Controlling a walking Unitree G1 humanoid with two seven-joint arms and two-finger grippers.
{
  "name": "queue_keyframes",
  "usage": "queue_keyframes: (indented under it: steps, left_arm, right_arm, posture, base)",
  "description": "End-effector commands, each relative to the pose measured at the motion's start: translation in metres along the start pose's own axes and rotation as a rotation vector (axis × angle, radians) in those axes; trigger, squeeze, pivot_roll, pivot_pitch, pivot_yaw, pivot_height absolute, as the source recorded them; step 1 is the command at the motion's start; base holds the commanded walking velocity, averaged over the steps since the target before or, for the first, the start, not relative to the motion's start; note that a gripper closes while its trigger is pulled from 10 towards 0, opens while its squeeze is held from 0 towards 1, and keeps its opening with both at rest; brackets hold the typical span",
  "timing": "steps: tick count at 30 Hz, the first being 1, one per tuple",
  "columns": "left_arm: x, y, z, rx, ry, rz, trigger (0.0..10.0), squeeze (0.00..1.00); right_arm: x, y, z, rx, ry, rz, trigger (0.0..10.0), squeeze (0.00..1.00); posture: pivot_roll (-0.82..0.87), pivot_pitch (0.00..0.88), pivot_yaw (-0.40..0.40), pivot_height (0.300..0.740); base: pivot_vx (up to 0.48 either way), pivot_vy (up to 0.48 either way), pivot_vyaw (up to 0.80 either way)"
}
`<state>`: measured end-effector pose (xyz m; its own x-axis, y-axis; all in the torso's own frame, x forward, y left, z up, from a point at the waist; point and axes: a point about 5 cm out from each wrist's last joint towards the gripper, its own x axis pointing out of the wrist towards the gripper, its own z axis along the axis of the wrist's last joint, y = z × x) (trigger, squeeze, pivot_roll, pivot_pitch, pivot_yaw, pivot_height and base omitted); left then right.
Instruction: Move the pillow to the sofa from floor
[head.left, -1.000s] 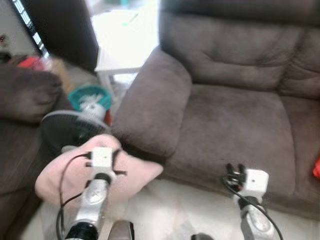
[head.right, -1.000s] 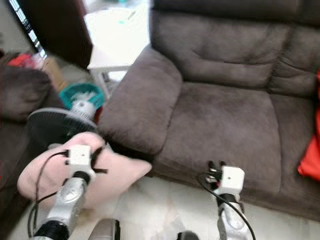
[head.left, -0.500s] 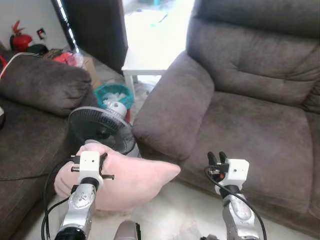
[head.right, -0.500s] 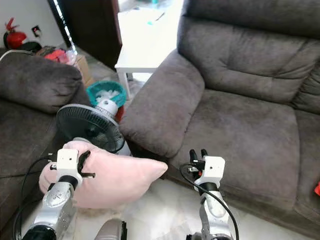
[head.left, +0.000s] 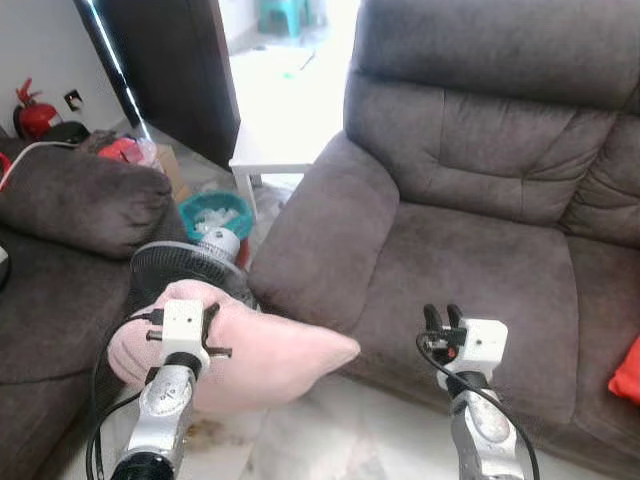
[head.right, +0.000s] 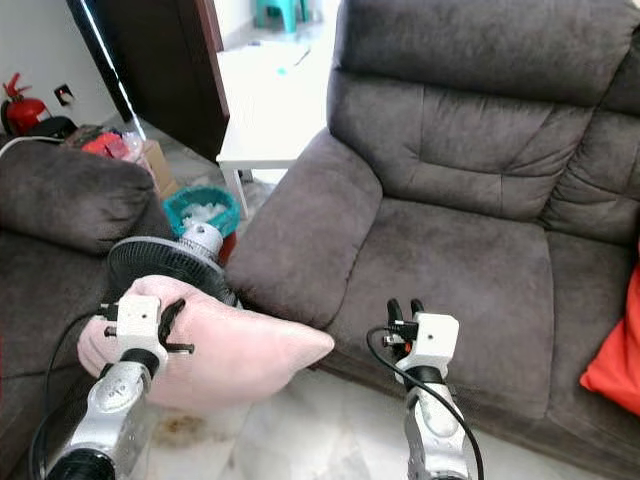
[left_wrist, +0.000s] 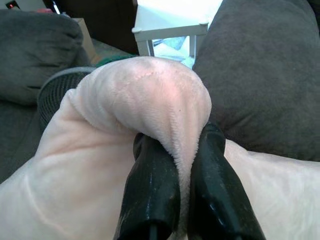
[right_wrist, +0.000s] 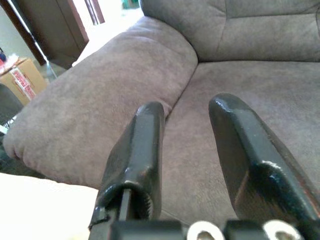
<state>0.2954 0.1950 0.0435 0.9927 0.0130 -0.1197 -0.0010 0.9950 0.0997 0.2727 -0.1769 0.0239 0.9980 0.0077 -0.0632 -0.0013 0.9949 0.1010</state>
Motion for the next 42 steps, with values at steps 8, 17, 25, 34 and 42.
queue_keyframes:
  steps: [8,17,25,34,42]
  left_arm:
    - [0.01,-0.003,0.031,0.009,-0.113,-0.07,10.0,0.0]
    - [0.015,-0.015,0.045,0.011,-0.144,-0.152,10.0,0.0]
    - [0.016,-0.019,0.047,0.035,-0.133,-0.208,10.0,0.0]
    - [0.017,-0.029,0.055,0.059,-0.116,-0.375,10.0,0.0]
    - [0.016,-0.034,0.056,0.065,-0.108,-0.42,10.0,0.0]
  right_arm:
    - [0.0,0.002,-0.016,-0.144,0.179,0.165,10.0,0.0]
    - [-0.011,-0.008,-0.043,-0.434,0.474,0.384,10.0,0.0]
    - [-0.026,0.006,-0.057,-0.522,0.582,0.622,10.0,0.0]
    - [-0.026,0.014,-0.061,-0.571,0.59,0.644,10.0,1.0]
    - [-0.023,0.014,-0.061,-0.605,0.599,0.612,10.0,1.0]
  posture:
    - [0.11,0.03,0.019,0.74]
    - [0.1,0.03,0.012,0.74]
    - [0.09,0.031,0.01,0.74]
    - [0.1,0.022,0.002,0.74]
    - [0.09,0.012,-0.002,0.74]
  base:
    - [0.0,0.0,0.0]
    - [0.0,0.0,0.0]
    - [0.0,0.0,0.0]
    - [0.0,0.0,0.0]
    - [0.0,0.0,0.0]
